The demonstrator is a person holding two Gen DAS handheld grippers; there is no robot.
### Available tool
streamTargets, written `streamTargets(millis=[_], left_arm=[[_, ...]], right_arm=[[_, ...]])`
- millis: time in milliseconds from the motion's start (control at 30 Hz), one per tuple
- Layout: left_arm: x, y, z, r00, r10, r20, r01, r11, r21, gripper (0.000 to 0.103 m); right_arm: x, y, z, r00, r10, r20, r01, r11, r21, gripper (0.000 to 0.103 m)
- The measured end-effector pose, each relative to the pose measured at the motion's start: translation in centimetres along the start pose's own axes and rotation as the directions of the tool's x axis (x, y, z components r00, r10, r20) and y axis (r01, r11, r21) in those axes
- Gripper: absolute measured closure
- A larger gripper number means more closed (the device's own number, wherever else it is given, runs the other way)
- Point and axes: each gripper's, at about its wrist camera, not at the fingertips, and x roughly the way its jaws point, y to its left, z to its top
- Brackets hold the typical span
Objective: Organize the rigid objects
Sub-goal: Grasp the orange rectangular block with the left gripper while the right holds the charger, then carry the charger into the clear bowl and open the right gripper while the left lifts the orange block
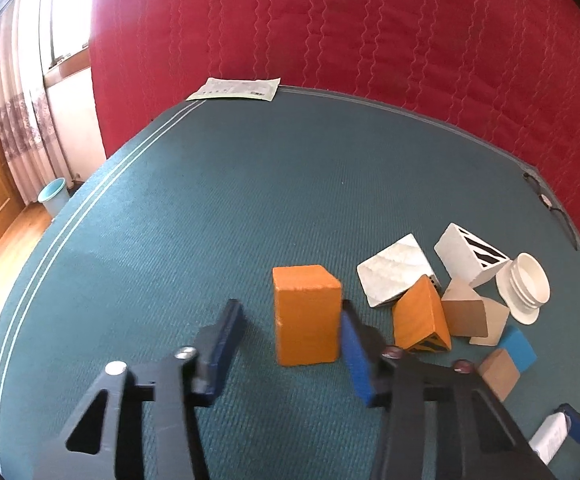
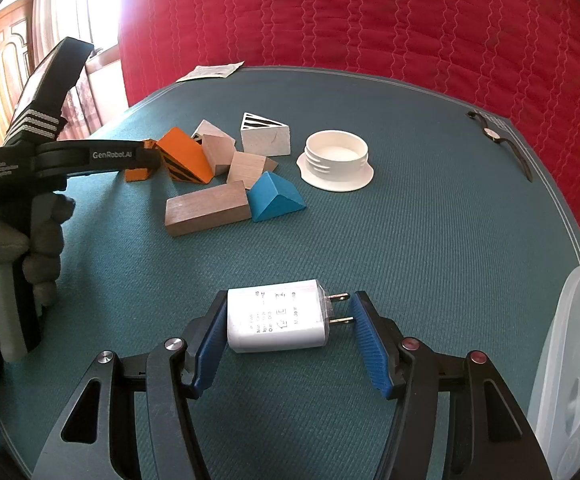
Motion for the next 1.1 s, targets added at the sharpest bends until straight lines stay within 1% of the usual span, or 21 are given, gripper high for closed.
streamTargets(millis=[67,100,333,733,933,1100], left_arm=[[0.0,0.2,0.0,1.0,-0.01,0.005,0.01,1.0,-0.006,0.069],[0.0,0.4,0.0,1.0,-0.015,0.007,0.015,1.0,-0.009,0.071],[-0.4,0.1,-0.3,0.999,-0.042,0.024,0.041,0.999,0.011,0.071],[-2.5,-0.1,-0.1,0.996,-0.027,0.09,0.025,0.999,0.019,0.072],[-4.5,0.0,-0.4,0.993,-0.04,0.109,0.04,0.999,0.007,0.072],[-6.3,-0.7,-0.9,0.991,-0.054,0.122,0.053,0.999,0.014,0.072]], right_arm=[[0.0,0.0,0.0,1.0,0.0,0.0,0.0,1.0,0.0,0.042],[0.0,0.0,0.0,1.0,0.001,0.0,-0.001,1.0,0.0,0.042],[0.1,0.0,0.0,1.0,0.0,0.0,0.0,1.0,-0.001,0.042],[0.0,-0.2,0.0,1.0,0.0,0.002,0.0,1.0,0.008,0.042],[-0.2,-1.0,0.0,1.0,0.009,0.01,-0.01,0.999,0.05,0.042],[-0.9,-2.2,-0.2,1.0,0.006,0.027,-0.009,0.994,0.112,0.043]])
